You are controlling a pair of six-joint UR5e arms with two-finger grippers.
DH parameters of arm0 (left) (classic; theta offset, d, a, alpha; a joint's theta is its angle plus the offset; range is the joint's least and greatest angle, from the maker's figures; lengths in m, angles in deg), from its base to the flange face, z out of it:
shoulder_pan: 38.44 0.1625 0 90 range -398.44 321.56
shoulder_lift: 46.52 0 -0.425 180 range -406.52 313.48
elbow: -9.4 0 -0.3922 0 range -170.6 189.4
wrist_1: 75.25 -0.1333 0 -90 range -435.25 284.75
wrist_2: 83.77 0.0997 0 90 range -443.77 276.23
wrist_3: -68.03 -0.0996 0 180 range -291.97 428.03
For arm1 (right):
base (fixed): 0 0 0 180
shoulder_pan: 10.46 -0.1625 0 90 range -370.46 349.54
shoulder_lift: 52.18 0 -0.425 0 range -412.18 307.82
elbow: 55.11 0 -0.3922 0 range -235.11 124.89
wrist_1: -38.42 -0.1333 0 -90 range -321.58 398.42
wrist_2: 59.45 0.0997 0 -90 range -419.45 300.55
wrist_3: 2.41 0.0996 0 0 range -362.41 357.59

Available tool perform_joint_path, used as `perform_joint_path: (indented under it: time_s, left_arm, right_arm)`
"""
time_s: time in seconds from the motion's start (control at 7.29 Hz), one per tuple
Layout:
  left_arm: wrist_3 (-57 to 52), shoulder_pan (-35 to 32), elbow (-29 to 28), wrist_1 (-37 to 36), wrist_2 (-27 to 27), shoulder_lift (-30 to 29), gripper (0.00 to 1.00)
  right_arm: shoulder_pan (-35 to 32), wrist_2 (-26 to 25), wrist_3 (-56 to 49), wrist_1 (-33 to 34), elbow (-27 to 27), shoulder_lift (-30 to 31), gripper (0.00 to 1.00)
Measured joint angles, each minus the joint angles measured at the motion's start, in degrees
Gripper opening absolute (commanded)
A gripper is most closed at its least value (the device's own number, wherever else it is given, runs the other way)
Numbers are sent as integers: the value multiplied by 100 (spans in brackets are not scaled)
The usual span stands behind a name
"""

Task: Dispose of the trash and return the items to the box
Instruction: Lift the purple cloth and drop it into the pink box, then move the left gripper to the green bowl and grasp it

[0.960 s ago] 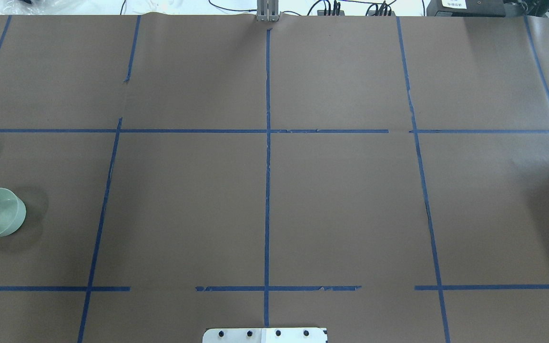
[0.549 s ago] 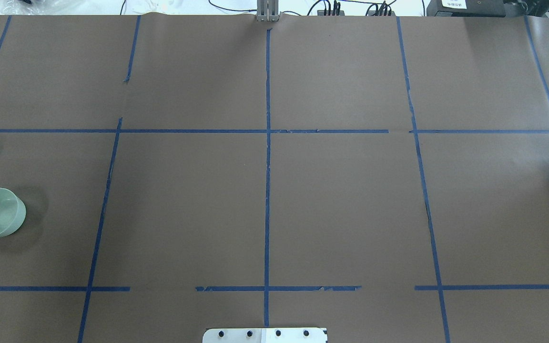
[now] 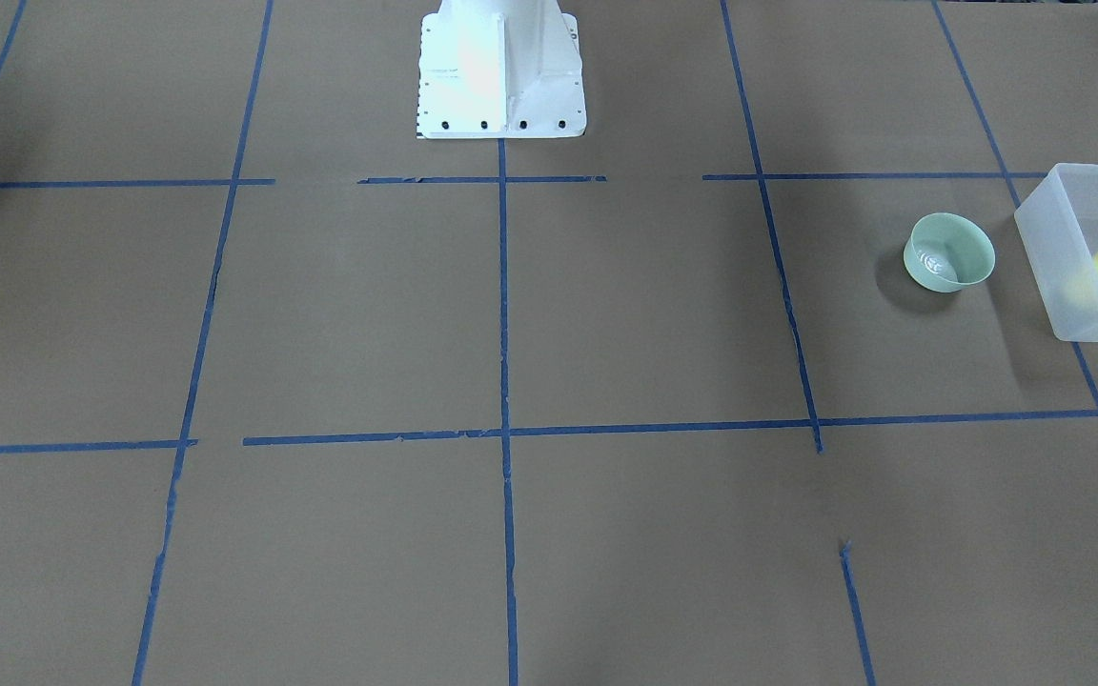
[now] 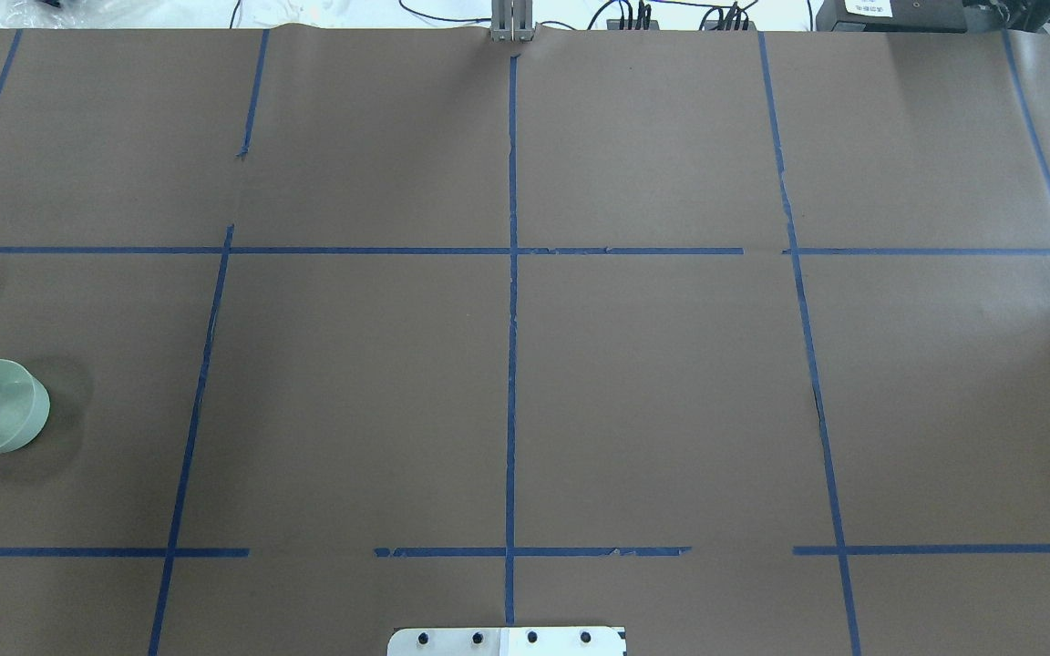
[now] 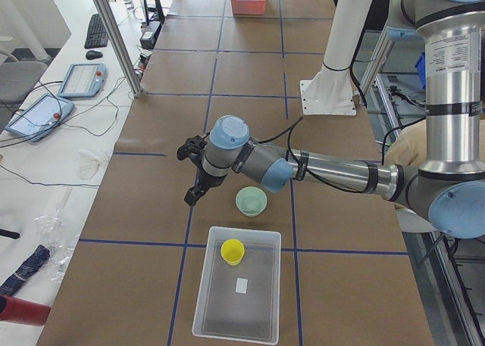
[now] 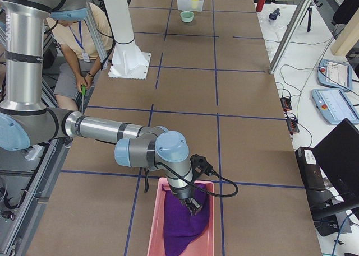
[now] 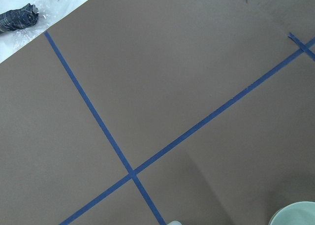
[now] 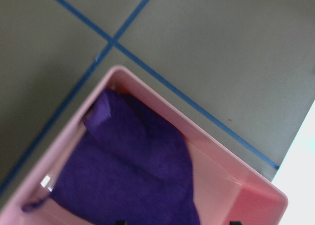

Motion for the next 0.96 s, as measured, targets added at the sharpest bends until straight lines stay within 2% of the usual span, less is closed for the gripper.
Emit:
perform_joint_path:
  time_s: [0.14,0.27,0.55,0.69,0.96]
  left_arm:
    - [406,63,115,12,1,-12,100]
    - [848,187,217,32,11,-18,100]
    - [1812,568,269,438,132,148,100]
    - [2489,945,204,1022,355,352,100]
    - [3681,1778,-357,2809,1016,780,100]
  right_arm:
    - [210,452,1169,-9,-272,7,100]
    - [521,663,2270,-13,-622,40,100]
    - [1252,723,3897,-15,-1227,108,100]
    - [1474,712,4276,-18,-1422,114,100]
    - [1613,704,4450,-52,-1549,113,100]
